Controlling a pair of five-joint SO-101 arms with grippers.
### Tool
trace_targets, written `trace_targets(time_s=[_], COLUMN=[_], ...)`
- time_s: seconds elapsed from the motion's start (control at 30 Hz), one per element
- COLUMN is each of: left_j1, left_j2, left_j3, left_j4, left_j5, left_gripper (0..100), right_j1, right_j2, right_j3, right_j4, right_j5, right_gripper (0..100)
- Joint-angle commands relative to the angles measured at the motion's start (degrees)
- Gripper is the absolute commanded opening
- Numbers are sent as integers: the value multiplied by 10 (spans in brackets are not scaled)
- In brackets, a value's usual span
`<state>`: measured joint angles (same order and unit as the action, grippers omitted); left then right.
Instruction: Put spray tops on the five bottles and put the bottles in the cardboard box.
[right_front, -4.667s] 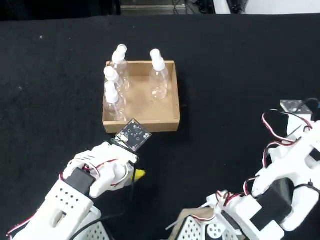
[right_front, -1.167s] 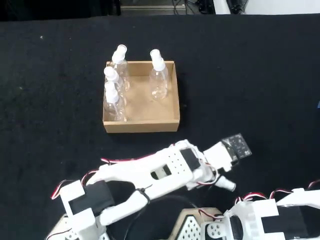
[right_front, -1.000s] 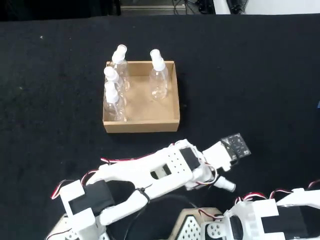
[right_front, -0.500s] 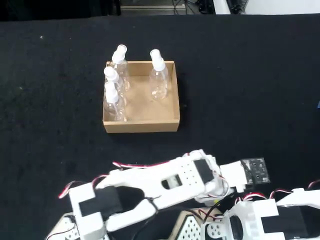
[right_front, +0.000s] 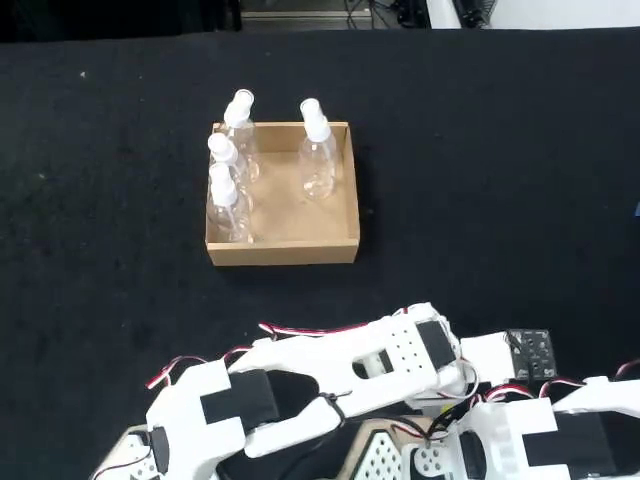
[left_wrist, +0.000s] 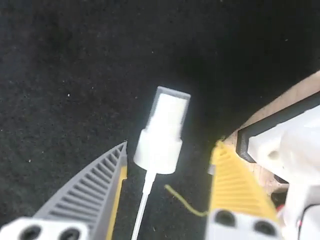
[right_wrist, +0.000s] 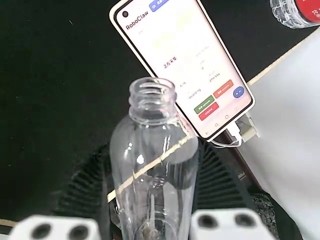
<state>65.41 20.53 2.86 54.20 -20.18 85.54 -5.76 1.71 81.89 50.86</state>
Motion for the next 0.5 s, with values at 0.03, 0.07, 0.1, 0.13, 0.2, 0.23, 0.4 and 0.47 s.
trace_targets(time_s=[0.03,0.07,0.1,0.13,0.2,0.23,0.4,0.47], left_j1=[6,6,6,6,3,0,-21,-39], left_j2=[-10,-10,-10,-11,-11,-11,-62,-106], left_j3=[-25,-25,-25,-25,-27,-30,5,44], left_j4=[10,10,10,11,26,40,91,95], left_j5=[-4,-4,-4,-4,-4,-4,10,18], left_gripper=[102,76,70,73,83,84,83,84], right_j1=[8,8,8,8,8,8,4,3], right_j2=[-3,-3,-3,-3,-3,-3,-7,-7], right_j3=[-35,-35,-35,-35,-35,-35,-35,-35], right_j4=[-11,-11,-11,-11,-11,-11,-10,-9], right_j5=[5,5,5,5,5,5,5,5], right_gripper=[79,79,79,79,79,79,79,79])
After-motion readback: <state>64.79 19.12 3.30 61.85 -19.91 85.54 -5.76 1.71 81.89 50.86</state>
